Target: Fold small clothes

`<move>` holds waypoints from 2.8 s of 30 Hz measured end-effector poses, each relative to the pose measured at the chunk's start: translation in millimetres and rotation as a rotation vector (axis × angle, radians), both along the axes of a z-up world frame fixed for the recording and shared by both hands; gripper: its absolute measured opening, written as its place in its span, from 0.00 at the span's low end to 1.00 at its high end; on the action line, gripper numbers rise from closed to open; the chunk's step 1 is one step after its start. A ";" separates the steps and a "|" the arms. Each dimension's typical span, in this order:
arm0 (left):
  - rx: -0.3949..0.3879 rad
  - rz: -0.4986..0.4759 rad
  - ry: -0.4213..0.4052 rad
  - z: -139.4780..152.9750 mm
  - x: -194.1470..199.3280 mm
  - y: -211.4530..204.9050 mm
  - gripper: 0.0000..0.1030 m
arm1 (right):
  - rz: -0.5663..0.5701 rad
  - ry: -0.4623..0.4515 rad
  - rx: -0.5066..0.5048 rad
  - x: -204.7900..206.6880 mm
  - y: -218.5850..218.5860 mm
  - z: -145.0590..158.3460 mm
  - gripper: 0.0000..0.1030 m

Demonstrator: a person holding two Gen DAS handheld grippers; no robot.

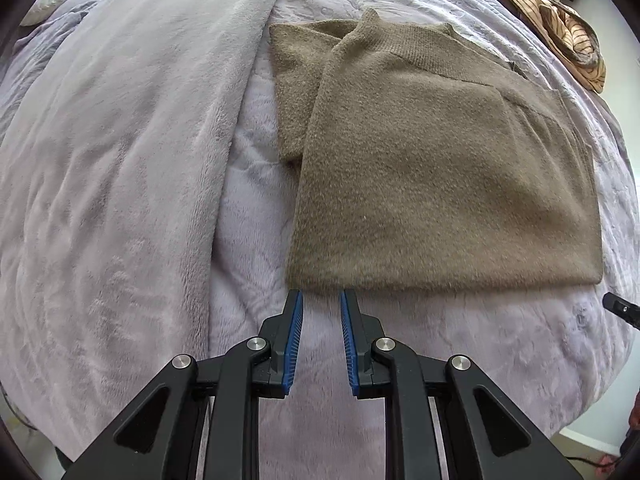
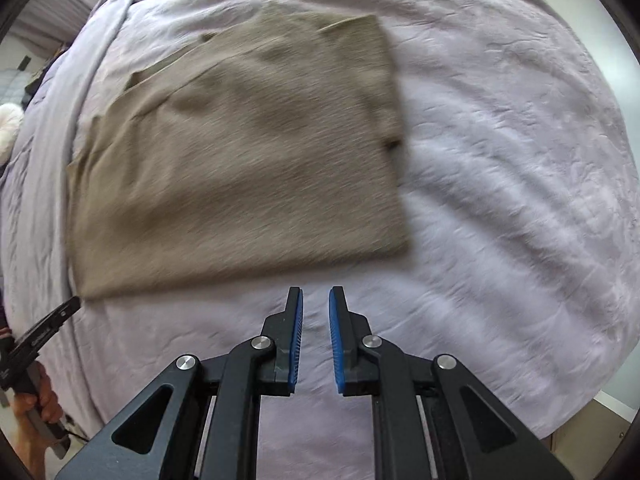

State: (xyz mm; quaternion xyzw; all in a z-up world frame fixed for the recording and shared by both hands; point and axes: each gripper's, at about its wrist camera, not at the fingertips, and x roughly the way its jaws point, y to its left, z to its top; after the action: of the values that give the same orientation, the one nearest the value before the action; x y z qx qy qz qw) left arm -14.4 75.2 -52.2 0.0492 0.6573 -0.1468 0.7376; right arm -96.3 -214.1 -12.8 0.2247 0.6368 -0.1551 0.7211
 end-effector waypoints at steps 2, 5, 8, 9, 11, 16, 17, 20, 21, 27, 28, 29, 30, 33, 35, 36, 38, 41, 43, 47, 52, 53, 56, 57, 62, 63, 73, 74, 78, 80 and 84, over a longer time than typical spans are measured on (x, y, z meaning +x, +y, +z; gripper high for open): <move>0.009 -0.006 0.003 1.8 -4.1 2.0 0.20 | 0.017 -0.004 0.023 3.7 14.2 1.4 0.14; 0.020 -0.021 0.011 4.4 -9.7 3.7 0.20 | 0.044 -0.008 0.054 7.4 38.6 1.4 0.14; 0.031 -0.028 0.010 8.0 -13.6 5.9 0.21 | 0.077 -0.008 0.082 13.3 58.0 0.9 0.14; 0.032 -0.031 0.006 9.6 -14.0 7.0 0.21 | 0.088 -0.009 0.085 15.3 63.1 1.6 0.15; 0.023 -0.040 0.008 12.4 -14.6 9.7 0.21 | 0.119 -0.010 0.089 19.3 76.1 3.5 0.19; 0.055 -0.034 -0.066 25.8 -16.5 18.2 0.99 | 0.160 -0.013 0.102 26.2 97.2 3.6 0.35; 0.054 -0.052 -0.064 27.5 -16.6 17.7 0.99 | 0.167 -0.011 0.103 27.5 100.6 3.1 0.35; 0.064 -0.058 -0.067 29.5 -15.6 20.0 0.99 | 0.190 -0.008 0.114 32.4 114.5 0.4 0.35; 0.068 -0.057 -0.070 29.8 -15.0 20.8 0.99 | 0.195 -0.004 0.117 34.2 117.9 -1.2 0.35; 0.080 -0.018 -0.077 24.2 -1.7 31.3 0.99 | 0.210 0.011 0.121 40.8 135.2 -6.9 0.50; 0.077 -0.013 -0.066 21.2 0.5 33.4 0.99 | 0.212 0.012 0.124 42.6 138.8 -8.2 0.52; 0.071 -0.013 -0.054 18.4 2.4 35.2 0.99 | 0.214 0.012 0.129 43.6 141.5 -9.1 0.53; 0.064 -0.014 -0.045 16.3 3.7 36.1 0.99 | 0.215 0.012 0.136 44.5 143.8 -10.5 0.56; 0.052 0.004 -0.060 16.4 5.4 42.5 0.99 | 0.216 0.006 0.169 47.8 152.9 -16.0 0.62; 0.034 0.025 -0.057 16.6 7.1 48.7 1.00 | 0.206 -0.002 0.208 50.2 158.0 -21.8 0.62; 0.020 0.040 -0.055 16.6 8.2 52.6 0.99 | 0.199 -0.005 0.228 51.1 159.4 -24.2 0.62; -0.019 0.067 -0.044 17.4 11.3 60.5 0.99 | 0.175 -0.012 0.279 53.1 163.3 -31.7 0.62; -0.052 0.094 -0.024 16.8 15.2 68.5 0.99 | 0.145 -0.022 0.327 55.3 168.4 -39.5 0.62; -0.036 0.096 -0.020 15.2 17.1 70.7 0.99 | 0.139 -0.028 0.338 55.9 171.7 -41.5 0.62; -0.035 0.100 0.017 6.2 22.2 74.4 0.99 | 0.143 -0.043 0.356 57.3 180.2 -44.6 0.62; -0.042 0.112 0.012 2.9 22.1 81.6 0.99 | 0.091 -0.077 0.438 58.9 179.0 -50.1 0.62; -0.060 0.118 0.014 3.3 22.8 86.2 0.99 | 0.067 -0.088 0.466 59.5 178.4 -52.4 0.62; -0.096 0.130 0.036 3.7 25.6 100.3 0.99 | 0.002 -0.125 0.551 62.0 177.3 -58.5 0.63; -0.100 0.130 0.041 3.2 27.2 103.5 0.99 | -0.018 -0.140 0.579 63.1 177.5 -60.2 0.64; -0.111 0.156 0.022 2.2 35.4 123.4 0.99 | -0.157 -0.215 0.752 76.0 181.3 -83.3 0.65; -0.119 0.161 0.024 0.9 36.3 125.7 0.99 | -0.181 -0.223 0.778 80.1 183.4 -89.1 0.65; -0.178 0.162 0.008 1.0 48.6 127.0 0.99 | -0.306 -0.272 0.911 104.7 202.1 -124.7 0.08; -0.182 0.155 -0.001 1.8 49.6 127.3 0.99 | -0.275 -0.288 0.914 105.1 203.2 -119.4 0.08; -0.179 0.143 -0.012 -3.8 53.3 122.1 0.99 | -0.132 -0.249 0.830 106.7 214.5 -113.6 0.08; -0.183 0.150 0.004 -7.6 56.1 121.7 0.99 | -0.094 -0.200 0.804 104.0 224.0 -123.8 0.12; -0.206 0.148 -0.003 -7.5 58.6 123.3 0.99 | -0.147 -0.256 0.789 89.2 225.1 -125.0 0.57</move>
State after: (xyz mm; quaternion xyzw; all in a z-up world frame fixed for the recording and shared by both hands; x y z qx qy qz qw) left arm 44.1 198.6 -59.8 -0.0752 0.6394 -0.1589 0.7485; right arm -7.1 11.0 -137.9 0.5458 0.5350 0.0788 0.6400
